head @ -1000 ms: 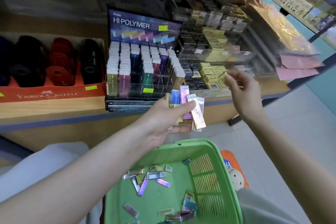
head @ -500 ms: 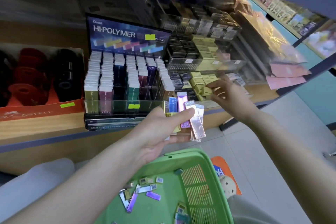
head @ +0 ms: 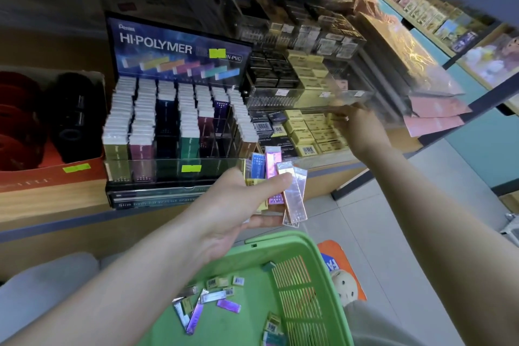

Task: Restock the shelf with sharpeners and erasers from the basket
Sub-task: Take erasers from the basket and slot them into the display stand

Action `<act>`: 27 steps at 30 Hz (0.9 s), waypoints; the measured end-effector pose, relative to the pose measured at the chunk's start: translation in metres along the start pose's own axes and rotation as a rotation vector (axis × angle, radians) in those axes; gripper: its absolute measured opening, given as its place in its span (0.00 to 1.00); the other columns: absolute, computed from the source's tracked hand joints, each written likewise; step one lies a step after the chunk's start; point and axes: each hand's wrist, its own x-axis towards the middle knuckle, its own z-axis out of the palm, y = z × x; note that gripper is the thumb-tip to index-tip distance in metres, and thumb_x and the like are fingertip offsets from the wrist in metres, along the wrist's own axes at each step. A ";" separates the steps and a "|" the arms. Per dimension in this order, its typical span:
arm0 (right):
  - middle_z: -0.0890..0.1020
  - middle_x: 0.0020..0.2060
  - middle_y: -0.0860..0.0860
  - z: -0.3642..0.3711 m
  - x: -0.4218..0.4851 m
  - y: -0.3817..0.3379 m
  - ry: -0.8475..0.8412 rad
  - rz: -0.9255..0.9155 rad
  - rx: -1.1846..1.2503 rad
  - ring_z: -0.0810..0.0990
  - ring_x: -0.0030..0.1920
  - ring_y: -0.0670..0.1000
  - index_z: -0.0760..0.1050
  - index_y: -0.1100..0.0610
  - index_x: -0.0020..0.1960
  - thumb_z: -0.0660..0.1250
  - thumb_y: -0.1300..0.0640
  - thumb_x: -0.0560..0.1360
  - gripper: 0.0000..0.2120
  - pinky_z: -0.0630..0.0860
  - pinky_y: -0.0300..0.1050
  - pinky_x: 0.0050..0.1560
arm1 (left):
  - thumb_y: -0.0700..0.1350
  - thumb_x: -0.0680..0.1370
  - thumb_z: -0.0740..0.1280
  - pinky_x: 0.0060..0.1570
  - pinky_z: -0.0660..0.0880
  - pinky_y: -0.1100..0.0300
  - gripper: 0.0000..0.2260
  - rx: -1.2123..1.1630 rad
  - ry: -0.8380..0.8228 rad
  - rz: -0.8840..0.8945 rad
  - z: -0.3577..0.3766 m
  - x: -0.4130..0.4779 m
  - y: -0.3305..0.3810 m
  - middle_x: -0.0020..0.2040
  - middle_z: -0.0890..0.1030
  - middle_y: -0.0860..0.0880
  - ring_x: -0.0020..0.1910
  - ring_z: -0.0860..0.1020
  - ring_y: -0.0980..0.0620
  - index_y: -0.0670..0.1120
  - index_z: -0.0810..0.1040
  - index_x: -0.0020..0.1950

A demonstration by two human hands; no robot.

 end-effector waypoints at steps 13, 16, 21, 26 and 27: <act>0.75 0.59 0.58 0.004 0.007 0.013 0.015 -0.181 -0.260 0.71 0.61 0.60 0.70 0.57 0.68 0.65 0.71 0.73 0.26 0.75 0.55 0.48 | 0.54 0.55 0.76 0.38 0.80 0.60 0.44 0.010 -0.033 -0.020 -0.002 0.005 -0.001 0.68 0.71 0.41 0.55 0.80 0.46 0.38 0.69 0.68; 0.79 0.55 0.58 0.005 0.010 0.012 0.050 -0.143 -0.208 0.76 0.55 0.59 0.74 0.55 0.65 0.64 0.72 0.73 0.24 0.74 0.51 0.46 | 0.54 0.55 0.76 0.39 0.80 0.59 0.44 0.016 -0.039 -0.023 0.000 0.007 -0.003 0.68 0.71 0.41 0.56 0.79 0.45 0.38 0.69 0.67; 0.79 0.55 0.57 0.005 0.007 0.010 0.092 -0.198 -0.230 0.75 0.54 0.59 0.80 0.61 0.57 0.65 0.65 0.75 0.11 0.75 0.50 0.42 | 0.56 0.52 0.77 0.42 0.81 0.56 0.49 0.031 -0.034 -0.033 0.001 0.010 -0.004 0.71 0.69 0.42 0.54 0.81 0.47 0.40 0.68 0.69; 0.81 0.51 0.54 -0.001 0.009 0.008 0.094 -0.138 -0.263 0.78 0.50 0.59 0.80 0.53 0.57 0.64 0.57 0.77 0.11 0.74 0.50 0.41 | 0.56 0.51 0.76 0.44 0.81 0.55 0.49 0.051 -0.012 -0.037 0.003 0.010 -0.004 0.71 0.69 0.42 0.47 0.84 0.49 0.41 0.67 0.69; 0.81 0.51 0.54 -0.003 0.008 0.006 0.081 -0.116 -0.277 0.77 0.52 0.58 0.80 0.52 0.57 0.64 0.56 0.78 0.11 0.74 0.50 0.43 | 0.56 0.51 0.76 0.43 0.81 0.56 0.49 0.055 -0.010 -0.036 0.003 0.009 -0.003 0.70 0.70 0.43 0.47 0.84 0.49 0.41 0.67 0.69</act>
